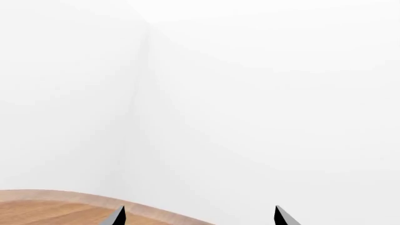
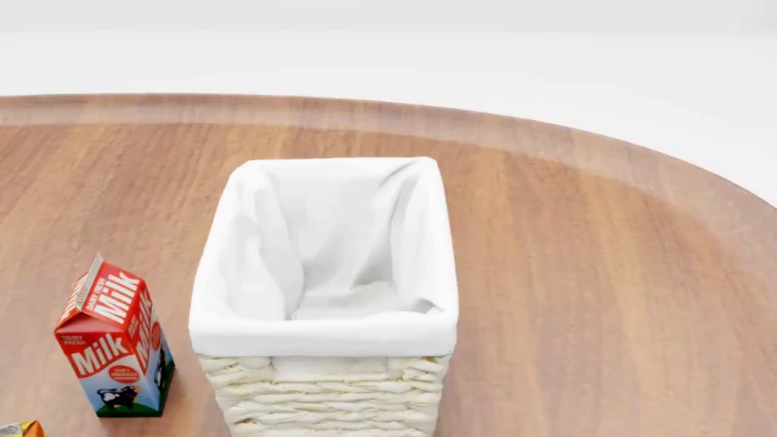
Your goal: Pick up the alphabet soup, and put it in the basket.
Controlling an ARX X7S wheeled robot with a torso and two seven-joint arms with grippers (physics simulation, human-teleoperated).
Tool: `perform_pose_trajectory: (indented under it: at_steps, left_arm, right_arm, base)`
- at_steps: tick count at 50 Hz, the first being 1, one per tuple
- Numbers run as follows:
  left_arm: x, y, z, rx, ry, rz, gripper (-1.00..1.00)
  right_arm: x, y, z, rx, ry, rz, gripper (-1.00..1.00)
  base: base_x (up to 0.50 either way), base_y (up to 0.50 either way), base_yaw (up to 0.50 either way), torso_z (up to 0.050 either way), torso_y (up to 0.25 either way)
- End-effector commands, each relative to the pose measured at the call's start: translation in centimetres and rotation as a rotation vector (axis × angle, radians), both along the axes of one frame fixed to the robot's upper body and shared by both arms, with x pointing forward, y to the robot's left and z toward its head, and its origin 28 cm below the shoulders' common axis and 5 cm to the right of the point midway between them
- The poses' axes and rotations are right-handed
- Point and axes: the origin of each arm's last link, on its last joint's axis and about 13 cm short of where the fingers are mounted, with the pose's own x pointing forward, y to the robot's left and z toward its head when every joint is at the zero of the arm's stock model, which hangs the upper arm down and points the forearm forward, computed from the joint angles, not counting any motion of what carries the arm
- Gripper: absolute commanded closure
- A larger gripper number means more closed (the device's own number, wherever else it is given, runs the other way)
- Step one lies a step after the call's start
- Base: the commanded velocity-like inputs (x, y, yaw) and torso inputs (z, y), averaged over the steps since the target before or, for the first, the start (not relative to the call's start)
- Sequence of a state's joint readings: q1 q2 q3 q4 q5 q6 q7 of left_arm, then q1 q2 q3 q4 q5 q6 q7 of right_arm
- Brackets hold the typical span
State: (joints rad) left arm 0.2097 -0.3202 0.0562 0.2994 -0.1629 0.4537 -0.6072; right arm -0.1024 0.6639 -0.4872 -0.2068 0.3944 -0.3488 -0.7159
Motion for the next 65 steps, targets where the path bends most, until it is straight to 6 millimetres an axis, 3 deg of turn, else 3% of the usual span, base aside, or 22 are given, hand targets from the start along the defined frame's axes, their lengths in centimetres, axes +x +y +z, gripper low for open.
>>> perform_pose_trajectory:
  at_steps: [1, 39, 65]
  left_arm:
    - [0.0, 0.0, 0.0, 0.0, -0.001, 0.0, -1.0]
    - [0.0, 0.0, 0.0, 0.001, -0.001, -0.001, -1.0]
    - [0.1, 0.0, -0.1, 0.0, -0.001, -0.003, -1.0]
  right_arm:
    - [-0.3, 0.3, -0.3, -0.008, -0.008, 0.013, -1.0]
    - [-0.3, 0.7, -2.0, -0.048, -0.01, 0.039, -1.0]
    - [-0.3, 0.3, -1.7, -0.021, 0.086, 0.074, -1.0]
  base:
    - [0.0, 0.0, 0.0, 0.0, 0.0]
    - [0.0, 0.0, 0.0, 0.0, 0.0]
    - [0.0, 0.0, 0.0, 0.0, 0.0]
